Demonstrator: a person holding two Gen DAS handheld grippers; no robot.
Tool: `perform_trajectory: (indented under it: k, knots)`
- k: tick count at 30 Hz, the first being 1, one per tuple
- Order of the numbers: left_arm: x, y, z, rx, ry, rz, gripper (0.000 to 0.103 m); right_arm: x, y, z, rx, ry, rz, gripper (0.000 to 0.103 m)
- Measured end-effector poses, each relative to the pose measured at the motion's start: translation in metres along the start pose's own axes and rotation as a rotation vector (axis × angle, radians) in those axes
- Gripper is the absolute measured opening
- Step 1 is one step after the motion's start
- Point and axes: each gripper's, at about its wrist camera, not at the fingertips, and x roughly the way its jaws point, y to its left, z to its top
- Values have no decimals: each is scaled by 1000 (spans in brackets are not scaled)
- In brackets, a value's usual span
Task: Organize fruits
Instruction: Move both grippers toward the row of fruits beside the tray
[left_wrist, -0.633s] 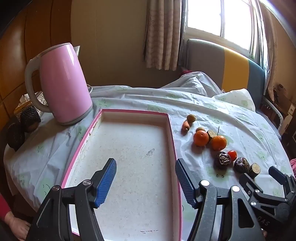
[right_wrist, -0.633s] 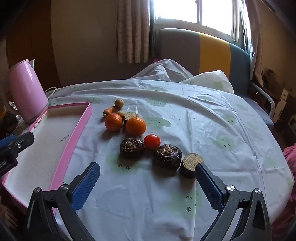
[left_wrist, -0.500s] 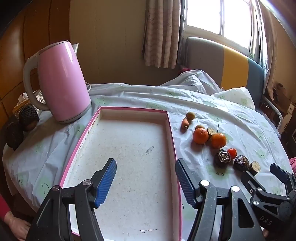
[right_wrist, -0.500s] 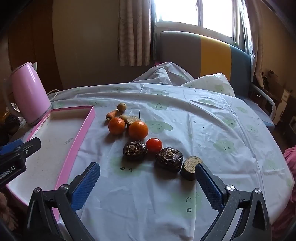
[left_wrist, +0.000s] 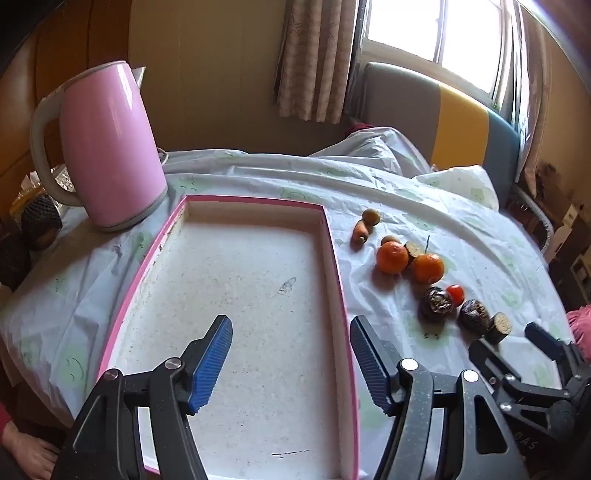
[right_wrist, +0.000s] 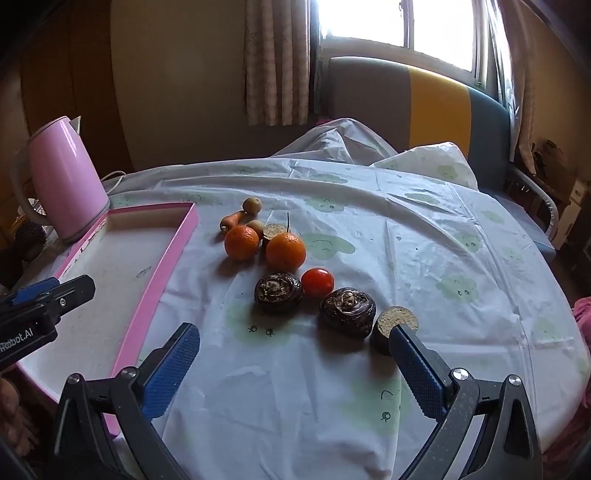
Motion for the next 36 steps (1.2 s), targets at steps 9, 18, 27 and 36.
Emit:
perform_trajectory:
  k: [9, 18, 27, 36]
  knots:
    - [-8, 1, 3, 21, -34, 8, 68, -3, -4, -1, -10, -9, -14, 103]
    - [-13, -3, 5, 43, -48, -2, 69, -5, -8, 0, -27, -8, -51, 103]
    - [-17, -12, 5, 80, -62, -14, 70, -9, -23, -3, -7, -10, -66, 103]
    - [-17, -21, 6, 115, -57, -22, 70, -8, -39, -7, 18, -3, -71, 103]
